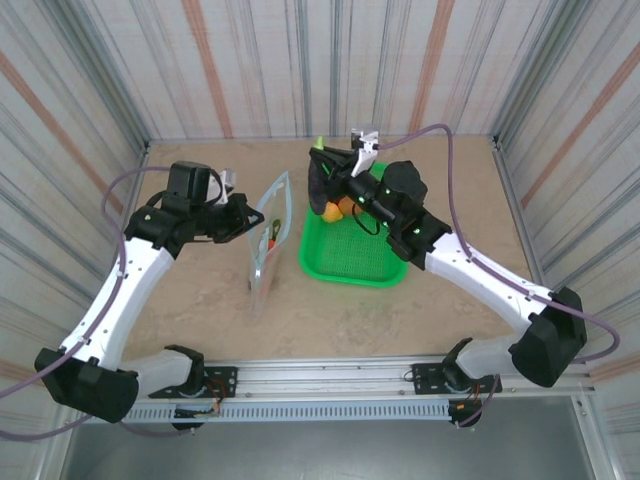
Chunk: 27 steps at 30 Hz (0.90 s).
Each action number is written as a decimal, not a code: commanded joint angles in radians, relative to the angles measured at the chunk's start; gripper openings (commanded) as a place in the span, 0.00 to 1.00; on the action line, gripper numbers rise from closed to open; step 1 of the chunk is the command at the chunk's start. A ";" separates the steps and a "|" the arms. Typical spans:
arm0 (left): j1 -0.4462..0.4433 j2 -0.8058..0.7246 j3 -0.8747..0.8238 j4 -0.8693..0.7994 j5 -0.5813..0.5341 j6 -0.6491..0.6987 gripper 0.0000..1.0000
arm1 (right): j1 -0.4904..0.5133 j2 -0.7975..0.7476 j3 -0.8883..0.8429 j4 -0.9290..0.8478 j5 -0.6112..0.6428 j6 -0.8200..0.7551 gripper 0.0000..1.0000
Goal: Place the food in the zip-top bag and seal the zipper
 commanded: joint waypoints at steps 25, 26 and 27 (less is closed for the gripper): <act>0.059 -0.040 -0.067 0.163 0.096 -0.162 0.00 | 0.103 0.295 0.053 0.341 0.135 0.200 0.14; 0.059 -0.039 -0.069 0.170 0.094 -0.166 0.00 | 0.110 0.294 0.050 0.340 0.133 0.199 0.14; 0.061 -0.038 -0.069 0.175 0.093 -0.167 0.00 | 0.115 0.296 0.045 0.339 0.133 0.199 0.14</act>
